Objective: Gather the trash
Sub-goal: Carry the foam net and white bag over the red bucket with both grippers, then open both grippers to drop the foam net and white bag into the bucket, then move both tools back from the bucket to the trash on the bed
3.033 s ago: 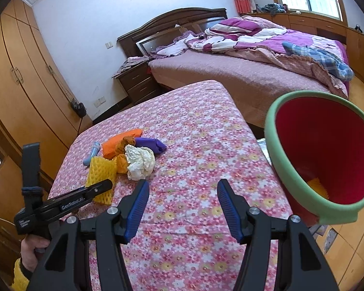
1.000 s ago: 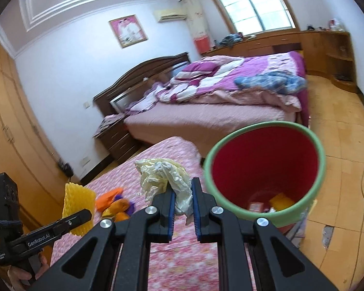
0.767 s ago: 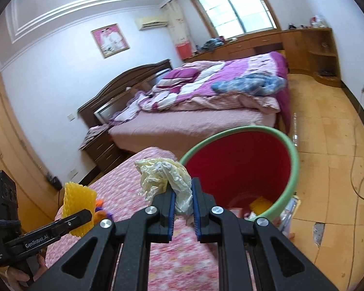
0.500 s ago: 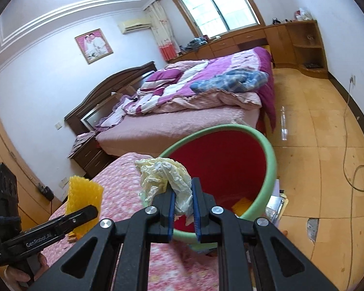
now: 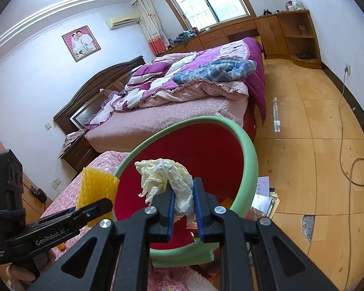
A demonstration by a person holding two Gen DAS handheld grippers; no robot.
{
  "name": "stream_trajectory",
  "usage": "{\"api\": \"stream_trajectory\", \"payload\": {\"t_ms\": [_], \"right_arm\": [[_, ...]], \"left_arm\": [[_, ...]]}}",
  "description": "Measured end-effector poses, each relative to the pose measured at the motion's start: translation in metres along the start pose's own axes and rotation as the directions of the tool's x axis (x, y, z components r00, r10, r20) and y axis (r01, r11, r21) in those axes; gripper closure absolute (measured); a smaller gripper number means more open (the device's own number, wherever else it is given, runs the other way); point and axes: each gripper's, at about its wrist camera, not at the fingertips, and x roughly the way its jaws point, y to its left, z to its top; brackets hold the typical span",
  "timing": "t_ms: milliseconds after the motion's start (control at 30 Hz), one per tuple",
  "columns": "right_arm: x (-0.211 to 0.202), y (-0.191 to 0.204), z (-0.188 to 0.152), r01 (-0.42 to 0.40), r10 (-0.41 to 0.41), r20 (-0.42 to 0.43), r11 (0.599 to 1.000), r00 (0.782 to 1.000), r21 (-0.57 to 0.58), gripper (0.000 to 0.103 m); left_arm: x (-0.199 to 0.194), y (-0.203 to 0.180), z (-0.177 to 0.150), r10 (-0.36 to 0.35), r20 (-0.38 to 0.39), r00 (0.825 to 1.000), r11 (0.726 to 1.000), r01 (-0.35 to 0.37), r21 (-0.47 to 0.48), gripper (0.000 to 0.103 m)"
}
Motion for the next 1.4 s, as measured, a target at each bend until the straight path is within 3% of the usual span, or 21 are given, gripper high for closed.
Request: {"api": "stream_trajectory", "payload": {"t_ms": [100,333,600,1000,1400], "right_arm": [[0.003,-0.002,-0.001,-0.005,0.005,0.002,1.0,1.0,0.002,0.079],[0.0,-0.005,-0.001,-0.02,0.019,0.016,1.0,1.0,0.019,0.062],[-0.011,0.0,-0.002,-0.035,0.034,0.036,0.999,0.999,0.023,0.053],[-0.035,0.034,-0.011,-0.093,0.094,0.034,0.995,0.995,-0.027,0.046],[-0.047,0.088,-0.028,-0.158,0.158,-0.012,0.985,0.987,-0.073,0.043]], "left_arm": [[0.005,0.001,0.001,0.012,0.004,1.0,1.0,-0.012,-0.004,0.052],[0.011,0.003,0.004,0.014,0.006,1.0,1.0,-0.014,-0.027,0.051],[-0.009,0.01,-0.001,0.009,0.022,1.0,0.998,-0.008,-0.06,0.051],[-0.065,0.033,-0.018,0.073,0.085,0.994,0.991,-0.063,-0.12,0.051],[-0.126,0.08,-0.044,0.175,0.137,0.975,0.968,-0.144,-0.207,0.051]]}}
